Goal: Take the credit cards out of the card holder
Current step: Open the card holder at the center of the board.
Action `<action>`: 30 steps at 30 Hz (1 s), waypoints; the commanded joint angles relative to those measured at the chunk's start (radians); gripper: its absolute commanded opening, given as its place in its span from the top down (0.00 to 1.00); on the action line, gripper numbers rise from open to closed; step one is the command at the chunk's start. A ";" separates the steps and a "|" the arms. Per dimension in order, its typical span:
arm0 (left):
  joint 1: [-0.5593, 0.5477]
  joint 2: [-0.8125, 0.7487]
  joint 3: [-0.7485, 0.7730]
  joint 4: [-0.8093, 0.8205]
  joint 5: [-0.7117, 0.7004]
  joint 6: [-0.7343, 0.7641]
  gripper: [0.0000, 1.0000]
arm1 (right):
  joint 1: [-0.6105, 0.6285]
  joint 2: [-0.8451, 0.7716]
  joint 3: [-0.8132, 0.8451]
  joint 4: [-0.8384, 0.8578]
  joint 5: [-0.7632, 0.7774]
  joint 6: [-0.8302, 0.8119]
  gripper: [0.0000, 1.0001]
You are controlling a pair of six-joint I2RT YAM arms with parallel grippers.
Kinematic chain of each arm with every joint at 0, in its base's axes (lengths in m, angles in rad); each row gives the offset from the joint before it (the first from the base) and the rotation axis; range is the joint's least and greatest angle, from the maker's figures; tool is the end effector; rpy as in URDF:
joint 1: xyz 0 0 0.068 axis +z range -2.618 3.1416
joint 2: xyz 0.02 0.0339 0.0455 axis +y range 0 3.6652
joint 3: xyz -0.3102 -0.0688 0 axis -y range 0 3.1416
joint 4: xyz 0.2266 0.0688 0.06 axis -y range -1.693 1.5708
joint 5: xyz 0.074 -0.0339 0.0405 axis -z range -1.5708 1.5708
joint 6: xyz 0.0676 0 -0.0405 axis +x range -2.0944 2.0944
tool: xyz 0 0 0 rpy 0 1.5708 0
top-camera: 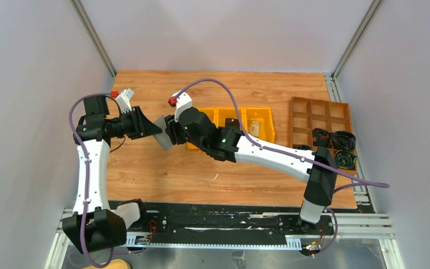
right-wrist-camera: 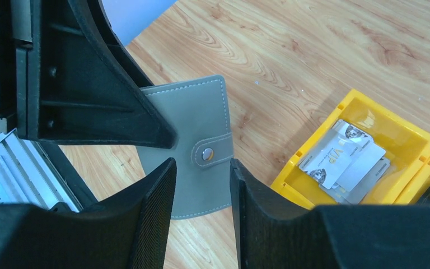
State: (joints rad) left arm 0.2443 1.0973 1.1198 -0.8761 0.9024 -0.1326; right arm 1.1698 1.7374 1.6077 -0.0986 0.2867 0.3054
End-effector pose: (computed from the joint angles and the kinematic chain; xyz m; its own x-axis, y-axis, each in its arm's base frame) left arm 0.1874 -0.0080 0.3673 -0.7712 -0.2767 -0.5733 0.2509 0.6956 -0.6732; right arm 0.1890 0.3968 0.4182 -0.3175 -0.0099 -0.9482 -0.7131 0.6616 0.2318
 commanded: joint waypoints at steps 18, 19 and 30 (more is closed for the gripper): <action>-0.019 -0.057 0.020 0.025 0.032 -0.077 1.00 | 0.018 0.102 0.085 -0.045 0.125 -0.068 0.78; -0.019 -0.056 0.022 0.025 0.032 -0.079 1.00 | 0.018 0.100 0.080 -0.047 0.129 -0.068 0.79; -0.019 -0.055 0.044 0.024 0.036 -0.104 1.00 | 0.058 0.129 0.077 -0.059 0.249 -0.135 0.79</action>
State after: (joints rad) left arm 0.2329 1.0706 1.1198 -0.8673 0.8700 -0.1993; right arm 1.2091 1.8252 1.6783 -0.1040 0.4229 0.2184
